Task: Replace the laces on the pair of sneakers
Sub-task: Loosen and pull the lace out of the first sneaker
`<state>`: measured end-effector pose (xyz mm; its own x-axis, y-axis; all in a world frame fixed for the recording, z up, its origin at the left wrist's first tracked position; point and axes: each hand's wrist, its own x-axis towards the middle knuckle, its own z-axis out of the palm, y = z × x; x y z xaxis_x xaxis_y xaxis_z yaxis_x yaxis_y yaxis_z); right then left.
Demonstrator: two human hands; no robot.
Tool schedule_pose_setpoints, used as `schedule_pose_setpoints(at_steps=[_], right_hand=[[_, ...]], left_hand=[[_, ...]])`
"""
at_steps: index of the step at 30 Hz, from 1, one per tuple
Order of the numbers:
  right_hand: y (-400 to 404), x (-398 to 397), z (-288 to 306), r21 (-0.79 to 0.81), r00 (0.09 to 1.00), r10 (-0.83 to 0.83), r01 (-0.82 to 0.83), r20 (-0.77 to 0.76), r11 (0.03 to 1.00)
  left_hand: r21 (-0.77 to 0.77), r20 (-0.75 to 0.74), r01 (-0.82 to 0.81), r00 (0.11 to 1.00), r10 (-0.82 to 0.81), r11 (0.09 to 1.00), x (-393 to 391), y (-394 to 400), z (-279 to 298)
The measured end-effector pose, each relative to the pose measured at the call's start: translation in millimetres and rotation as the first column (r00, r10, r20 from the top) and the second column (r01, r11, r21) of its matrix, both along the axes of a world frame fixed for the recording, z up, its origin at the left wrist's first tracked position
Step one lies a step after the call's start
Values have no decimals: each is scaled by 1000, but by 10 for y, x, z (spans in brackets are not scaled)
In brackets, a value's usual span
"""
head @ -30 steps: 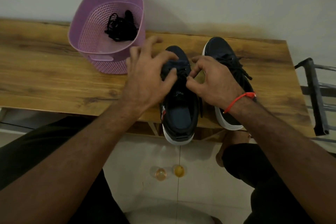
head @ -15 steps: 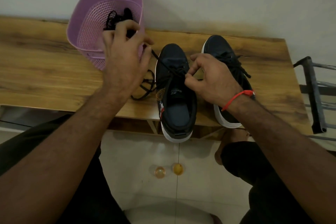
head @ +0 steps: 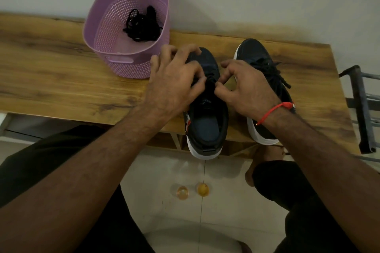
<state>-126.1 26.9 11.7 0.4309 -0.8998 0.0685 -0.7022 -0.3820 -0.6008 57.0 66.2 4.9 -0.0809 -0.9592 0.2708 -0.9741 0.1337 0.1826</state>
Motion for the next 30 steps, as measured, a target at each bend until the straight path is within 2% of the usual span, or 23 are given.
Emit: schedule_pose_setpoints(at_steps=[3,5,7,10,13,17,20,26,30], right_hand=[[6,-8,11,10,1000,-6,6,2,1000],[7,-16,15,19,1000,-7,7,-3,1000],[-2,-12,7,28,1000,-7,7,-6,1000],[-6,8,-13,35,1000,-6,6,5,999],[18,31,-8,21,999,29,-30,23,999],[3,51,18,10,996,82,-83,25,997],[-41,96,-5,32,994,104,-103,-27,994],[-14,238,-128,-27,973,158,-165,-165,986],[5,277,-149,-70,966,197,-211,-167,975]], left_hand=[[-79,-124,-197,975,186,977,199,-72,137],[-62,-201,-277,944,260,959,359,-82,195],[27,-243,-259,935,258,965,400,-56,187],[140,-305,-150,934,186,979,216,12,114],[215,-247,-90,958,143,972,77,29,36],[199,-210,-153,958,195,968,197,9,23],[254,-209,-188,947,244,949,269,23,33],[303,-250,-176,934,256,937,274,38,27],[302,-268,-144,936,229,942,263,52,41]])
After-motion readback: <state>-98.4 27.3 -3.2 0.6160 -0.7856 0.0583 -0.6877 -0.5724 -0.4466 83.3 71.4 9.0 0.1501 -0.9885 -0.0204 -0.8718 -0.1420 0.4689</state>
